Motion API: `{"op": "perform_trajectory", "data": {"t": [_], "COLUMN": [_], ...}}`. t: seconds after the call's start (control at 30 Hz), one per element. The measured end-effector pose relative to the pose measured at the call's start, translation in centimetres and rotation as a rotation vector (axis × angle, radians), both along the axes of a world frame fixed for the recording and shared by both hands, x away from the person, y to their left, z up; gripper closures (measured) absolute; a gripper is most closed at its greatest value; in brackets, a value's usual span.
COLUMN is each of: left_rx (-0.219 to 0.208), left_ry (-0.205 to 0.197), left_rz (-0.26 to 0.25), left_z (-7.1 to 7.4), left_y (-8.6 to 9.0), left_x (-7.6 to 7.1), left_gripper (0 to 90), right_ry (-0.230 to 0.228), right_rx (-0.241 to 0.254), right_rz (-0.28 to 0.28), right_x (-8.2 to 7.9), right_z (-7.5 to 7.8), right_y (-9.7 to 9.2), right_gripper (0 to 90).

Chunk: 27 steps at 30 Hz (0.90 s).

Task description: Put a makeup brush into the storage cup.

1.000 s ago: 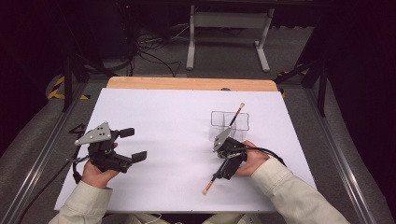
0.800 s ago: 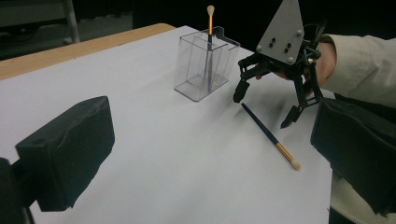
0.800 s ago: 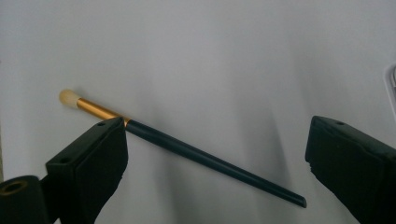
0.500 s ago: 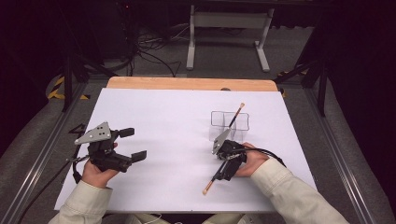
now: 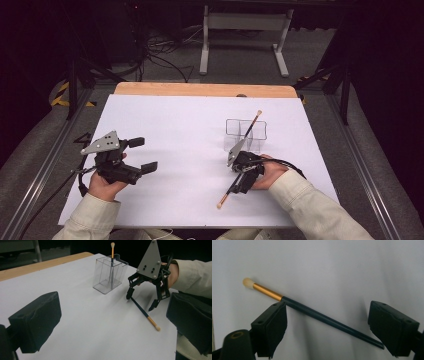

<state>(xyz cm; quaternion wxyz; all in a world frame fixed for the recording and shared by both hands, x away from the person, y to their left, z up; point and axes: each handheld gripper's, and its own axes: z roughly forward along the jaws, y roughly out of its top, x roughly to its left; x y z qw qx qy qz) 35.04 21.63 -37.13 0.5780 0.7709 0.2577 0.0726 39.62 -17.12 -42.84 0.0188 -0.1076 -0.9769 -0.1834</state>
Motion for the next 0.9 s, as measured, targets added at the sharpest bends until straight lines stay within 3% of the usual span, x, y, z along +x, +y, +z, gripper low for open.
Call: {"op": "perform_trajectory", "data": {"t": [0.2,0.47,0.5,0.57,0.67,0.9], "left_rx": [-0.005,-0.001,0.0,0.006,0.003,0.004], "left_ry": [0.002,0.005,0.007,-0.001,0.005,0.005], "left_rz": [0.002,-0.001,-0.001,-0.002,-0.002,-0.003], "left_z": [0.0,-0.1,-0.1,-0.1,-0.1,-0.1], "left_y": [0.0,-0.1,-0.1,-0.1,-0.1,-0.1], "left_x": [0.0,0.0,0.0,0.1,0.1,0.0], "left_gripper": [0.5,0.6,0.6,0.6,0.6,0.6], "right_ry": [0.002,-0.073,-0.077,-0.076,-0.08,-0.079], "right_rx": [-0.023,-0.077,-0.082,-0.084,-0.109,-0.185], "right_rz": [0.011,0.061,0.082,0.086,0.138,0.191], "right_x": [-0.2,-0.9,-1.1,-1.2,-1.8,-2.6], "right_z": [-0.1,0.1,0.2,0.2,0.4,0.6], "right_y": [0.1,0.4,0.4,0.5,0.9,2.0], "right_gripper": [24.1,38.7,46.4,48.7,63.7,81.5]}}
